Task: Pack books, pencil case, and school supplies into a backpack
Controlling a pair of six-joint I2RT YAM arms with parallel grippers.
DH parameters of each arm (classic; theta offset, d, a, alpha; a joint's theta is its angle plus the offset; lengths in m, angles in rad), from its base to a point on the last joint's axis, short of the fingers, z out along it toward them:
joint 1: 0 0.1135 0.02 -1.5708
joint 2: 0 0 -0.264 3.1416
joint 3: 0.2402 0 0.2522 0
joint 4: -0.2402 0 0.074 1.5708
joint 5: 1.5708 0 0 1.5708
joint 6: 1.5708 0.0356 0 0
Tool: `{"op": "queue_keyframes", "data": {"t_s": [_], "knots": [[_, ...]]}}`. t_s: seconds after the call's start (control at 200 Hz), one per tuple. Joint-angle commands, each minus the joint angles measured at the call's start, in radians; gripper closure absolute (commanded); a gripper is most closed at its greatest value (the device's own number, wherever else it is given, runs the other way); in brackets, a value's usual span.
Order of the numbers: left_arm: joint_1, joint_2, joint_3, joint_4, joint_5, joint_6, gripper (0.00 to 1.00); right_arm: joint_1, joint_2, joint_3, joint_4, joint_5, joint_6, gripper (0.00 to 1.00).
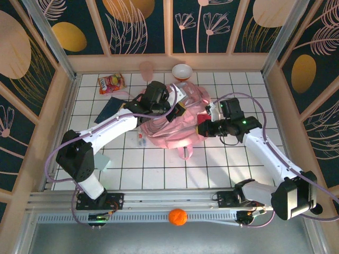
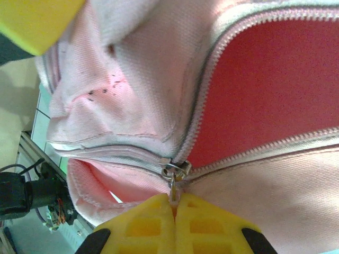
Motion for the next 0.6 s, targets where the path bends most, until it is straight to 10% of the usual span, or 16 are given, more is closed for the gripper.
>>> {"op": "queue_keyframes", "data": {"t_s": [0.0,0.596], "knots": [[0.009,-0.036,0.018,0.144,-0.122,-0.060,1.00,0.023,-0.023,0.045,-0.033,0.010,0.068,1.00],[-0.060,0.077,0.099,0.218,-0.236,-0.358,1.00,0.284,0.048,0.112,0.058,0.287,0.350,1.00]]}}
